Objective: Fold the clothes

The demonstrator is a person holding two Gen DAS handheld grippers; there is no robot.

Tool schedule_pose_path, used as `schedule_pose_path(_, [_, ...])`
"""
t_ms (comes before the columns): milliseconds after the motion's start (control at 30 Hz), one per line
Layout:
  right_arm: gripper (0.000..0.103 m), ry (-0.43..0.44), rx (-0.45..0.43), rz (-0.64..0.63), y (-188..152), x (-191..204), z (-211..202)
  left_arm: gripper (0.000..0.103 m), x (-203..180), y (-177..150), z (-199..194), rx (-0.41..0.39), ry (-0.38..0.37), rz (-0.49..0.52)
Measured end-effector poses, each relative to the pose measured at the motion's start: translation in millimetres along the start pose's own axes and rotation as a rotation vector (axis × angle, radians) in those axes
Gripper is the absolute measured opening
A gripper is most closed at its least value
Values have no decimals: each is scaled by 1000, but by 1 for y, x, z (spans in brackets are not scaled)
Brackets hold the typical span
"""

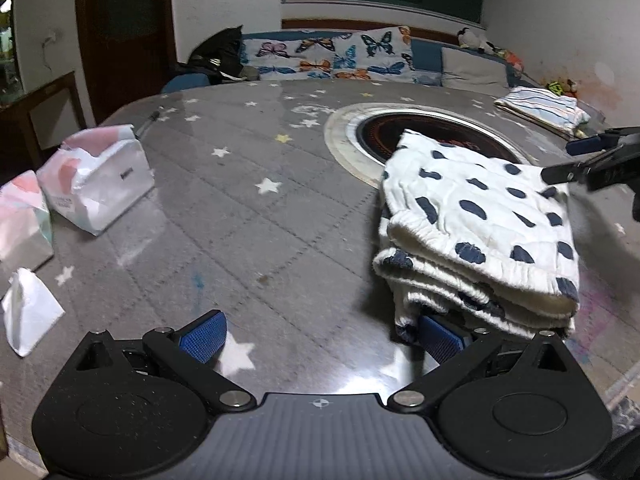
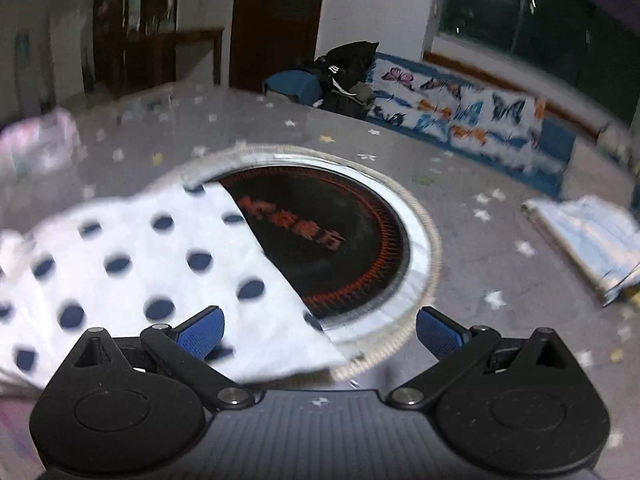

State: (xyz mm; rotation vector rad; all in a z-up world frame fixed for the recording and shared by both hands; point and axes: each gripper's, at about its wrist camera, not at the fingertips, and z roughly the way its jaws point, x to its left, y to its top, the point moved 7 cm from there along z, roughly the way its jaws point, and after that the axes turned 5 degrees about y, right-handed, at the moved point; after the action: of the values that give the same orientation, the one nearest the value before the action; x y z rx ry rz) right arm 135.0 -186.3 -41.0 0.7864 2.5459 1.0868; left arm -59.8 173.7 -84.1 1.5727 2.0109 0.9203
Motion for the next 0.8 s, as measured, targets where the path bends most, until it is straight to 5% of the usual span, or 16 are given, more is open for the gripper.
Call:
schedule_pose_path(167, [103,181,8,140,0,-3,12,103,11,7,8,-5,43,-27])
schedule_pose_path(400, [97,324,50,210,-11,8,20,103,24,16,21,-11,74,-41])
schedule_pose_path(667, [92,361,86,157,-33,31,-11,103,36,25,30,-23,124,-5])
schedule_pose_path(800, [92,307,103,86,-42,39,-26,103,49,30,36,-16,155,-29])
